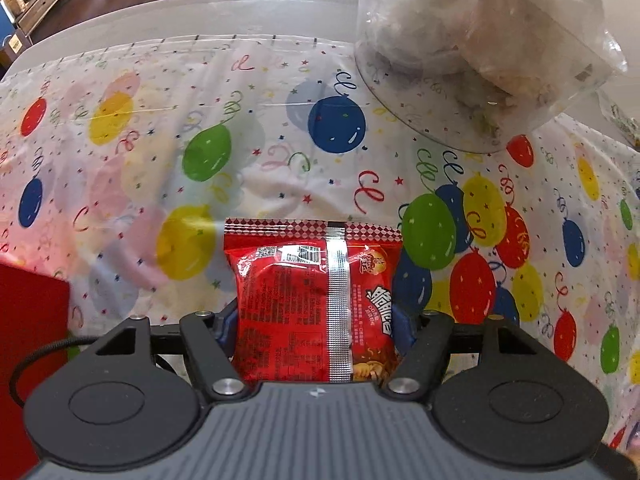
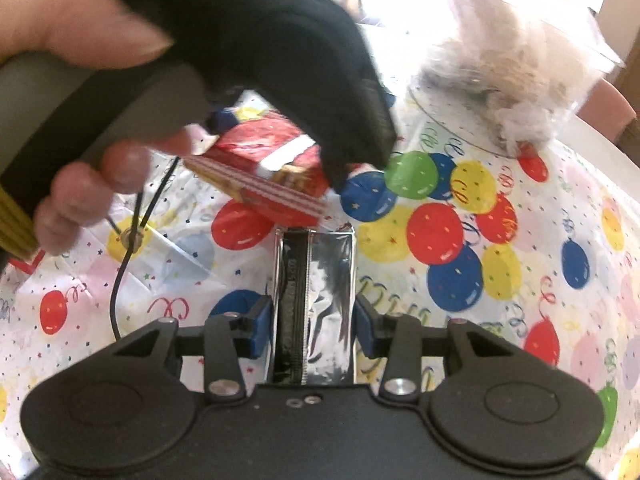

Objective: Organize snacks
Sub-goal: 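Carry the red wafer pack and silver foil packet over the box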

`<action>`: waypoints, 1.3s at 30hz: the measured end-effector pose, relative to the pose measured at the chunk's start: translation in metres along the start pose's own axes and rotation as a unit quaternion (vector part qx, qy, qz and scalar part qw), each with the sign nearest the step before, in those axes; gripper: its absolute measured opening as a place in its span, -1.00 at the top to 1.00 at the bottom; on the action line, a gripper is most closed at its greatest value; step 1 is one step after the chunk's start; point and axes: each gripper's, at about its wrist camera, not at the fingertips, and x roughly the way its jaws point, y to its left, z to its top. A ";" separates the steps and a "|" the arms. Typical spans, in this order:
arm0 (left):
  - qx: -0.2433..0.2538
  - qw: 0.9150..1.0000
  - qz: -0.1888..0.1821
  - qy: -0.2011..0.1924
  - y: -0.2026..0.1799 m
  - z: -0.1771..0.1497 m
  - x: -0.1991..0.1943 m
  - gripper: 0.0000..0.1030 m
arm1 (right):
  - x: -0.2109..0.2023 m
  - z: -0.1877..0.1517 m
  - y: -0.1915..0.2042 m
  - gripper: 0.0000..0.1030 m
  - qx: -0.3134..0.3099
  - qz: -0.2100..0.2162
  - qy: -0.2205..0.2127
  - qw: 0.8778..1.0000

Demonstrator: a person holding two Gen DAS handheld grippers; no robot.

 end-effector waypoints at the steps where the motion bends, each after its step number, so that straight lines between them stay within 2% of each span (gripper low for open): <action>1: 0.001 1.000 -0.002 -0.002 0.001 -0.003 -0.004 -0.35 | -0.003 -0.001 -0.002 0.20 0.005 -0.001 -0.002 1.000; 13: 0.024 0.998 -0.032 -0.043 0.008 -0.036 -0.071 -0.35 | -0.059 -0.028 -0.012 0.20 0.071 0.004 -0.029 0.997; 19: 0.041 0.996 -0.035 -0.064 0.013 -0.059 -0.112 -0.35 | -0.088 -0.033 -0.008 0.20 0.093 0.008 -0.044 0.995; 27: 0.048 0.994 -0.040 -0.094 0.037 -0.091 -0.166 -0.35 | -0.128 -0.030 0.023 0.20 0.086 0.011 -0.086 0.992; 39: 0.037 0.992 -0.026 -0.114 0.115 -0.126 -0.211 -0.35 | -0.147 0.001 0.089 0.20 0.060 0.037 -0.102 0.992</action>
